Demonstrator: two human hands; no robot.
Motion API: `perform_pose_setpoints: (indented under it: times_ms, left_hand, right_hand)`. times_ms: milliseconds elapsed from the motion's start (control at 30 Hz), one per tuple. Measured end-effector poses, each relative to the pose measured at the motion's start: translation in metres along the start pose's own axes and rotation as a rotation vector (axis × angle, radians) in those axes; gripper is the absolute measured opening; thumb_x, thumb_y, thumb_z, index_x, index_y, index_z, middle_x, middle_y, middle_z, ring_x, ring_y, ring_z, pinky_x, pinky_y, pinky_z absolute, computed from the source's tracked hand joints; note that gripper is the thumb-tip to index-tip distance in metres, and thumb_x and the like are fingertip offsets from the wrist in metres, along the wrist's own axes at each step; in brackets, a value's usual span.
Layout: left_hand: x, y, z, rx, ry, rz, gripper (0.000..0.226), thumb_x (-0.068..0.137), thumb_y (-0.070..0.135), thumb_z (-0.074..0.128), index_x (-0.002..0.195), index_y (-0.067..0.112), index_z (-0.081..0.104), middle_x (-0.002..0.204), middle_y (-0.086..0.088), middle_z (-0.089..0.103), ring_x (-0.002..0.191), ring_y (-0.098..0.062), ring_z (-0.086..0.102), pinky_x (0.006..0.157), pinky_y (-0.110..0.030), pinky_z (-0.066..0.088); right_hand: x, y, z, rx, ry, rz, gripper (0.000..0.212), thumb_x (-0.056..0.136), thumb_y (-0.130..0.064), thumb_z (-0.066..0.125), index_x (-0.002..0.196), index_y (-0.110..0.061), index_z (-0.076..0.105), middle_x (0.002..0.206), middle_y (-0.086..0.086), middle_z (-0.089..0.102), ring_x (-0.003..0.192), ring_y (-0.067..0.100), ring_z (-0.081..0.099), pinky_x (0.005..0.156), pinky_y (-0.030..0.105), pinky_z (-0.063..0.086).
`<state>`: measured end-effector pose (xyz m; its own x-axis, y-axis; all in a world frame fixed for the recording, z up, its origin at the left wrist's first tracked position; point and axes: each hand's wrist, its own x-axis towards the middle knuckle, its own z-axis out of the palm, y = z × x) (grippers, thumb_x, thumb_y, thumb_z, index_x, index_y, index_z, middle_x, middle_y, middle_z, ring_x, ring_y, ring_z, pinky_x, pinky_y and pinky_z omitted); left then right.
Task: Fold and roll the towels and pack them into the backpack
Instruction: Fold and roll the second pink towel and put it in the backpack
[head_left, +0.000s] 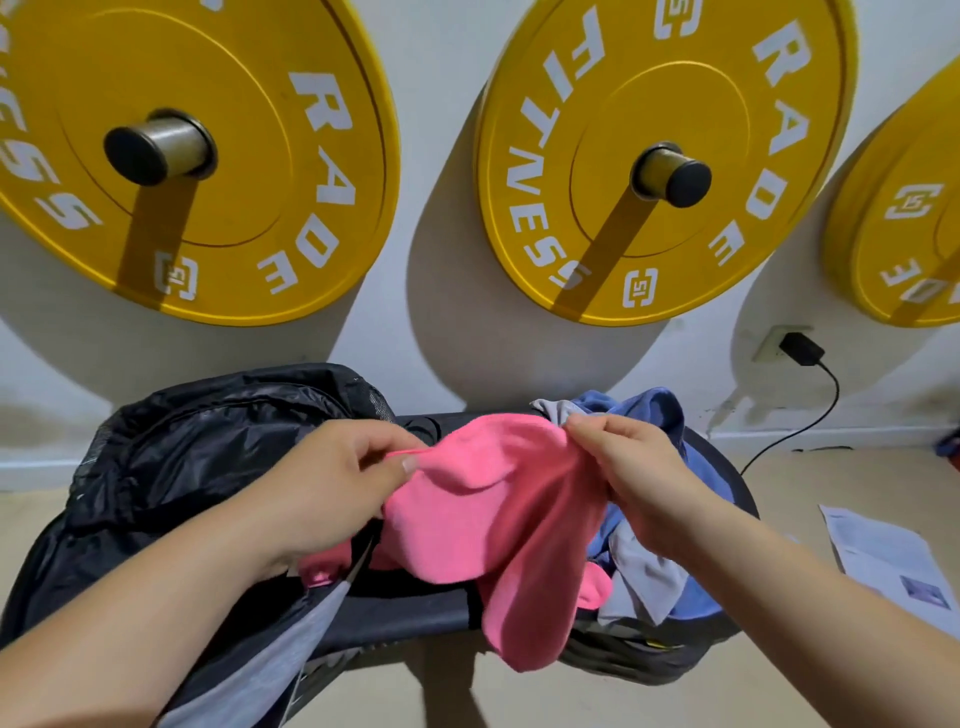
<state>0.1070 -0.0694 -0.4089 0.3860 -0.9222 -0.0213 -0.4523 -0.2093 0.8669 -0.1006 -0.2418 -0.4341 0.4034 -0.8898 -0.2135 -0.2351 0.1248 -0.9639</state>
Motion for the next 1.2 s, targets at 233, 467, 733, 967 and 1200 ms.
perform_pose_setpoints:
  times_ms: [233,467,733,967,1200]
  left_hand:
    - [0.000,0.011,0.019,-0.078,0.030,0.126,0.012,0.085,0.016,0.079,0.093,0.025,0.079,0.077,-0.003,0.073,0.065,-0.015,0.061,0.065,-0.029,0.051]
    - [0.009,-0.001,0.030,0.149,-0.049,0.188,0.009,0.086,0.024,0.077,0.092,0.030,0.078,0.083,0.004,0.070,0.070,-0.012,0.062,0.067,-0.023,0.049]
    - [0.024,-0.009,0.009,0.281,0.246,0.224,0.007,0.090,0.017,0.069,0.085,0.021,0.070,0.080,0.006,0.065,0.072,-0.004,0.056,0.064,-0.010,0.038]
    - [0.028,-0.026,-0.015,0.267,0.442,0.092,0.009,0.089,0.017,0.071,0.083,0.024,0.071,0.087,0.004,0.064,0.078,-0.008,0.061,0.072,-0.021,0.043]
    - [0.016,-0.013,0.007,0.274,0.202,0.179,0.010,0.092,0.025,0.067,0.083,0.030,0.065,0.082,0.016,0.069,0.082,-0.002,0.064,0.074,-0.019,0.048]
  right_hand:
    - [-0.033,-0.015,0.034,0.115,-0.412,-0.046,0.011,0.089,0.007,0.069,0.095,-0.002,0.066,0.073,0.010,0.065,0.062,0.014,0.059,0.055,0.019,0.047]
    - [-0.029,-0.016,0.036,0.064,-0.431,-0.243,0.035,0.080,0.017,0.073,0.098,-0.004,0.051,0.076,0.016,0.070,0.070,0.024,0.063,0.068,0.032,0.050]
    - [-0.020,-0.011,0.015,-0.238,-0.405,-0.191,0.026,0.083,-0.032,0.081,0.072,-0.013,0.067,0.062,-0.001,0.055,0.060,0.009,0.047,0.056,0.021,0.035]
    - [-0.011,-0.012,-0.001,-0.198,-0.254,-0.239,0.028,0.085,-0.024,0.081,0.069,-0.017,0.059,0.065,0.002,0.053,0.064,0.016,0.047,0.060,0.031,0.036]
    - [-0.014,-0.003,0.007,-0.276,-0.327,-0.193,0.025,0.084,-0.005,0.068,0.069,-0.016,0.051,0.057,-0.003,0.050,0.057,0.014,0.044,0.058,0.031,0.034]
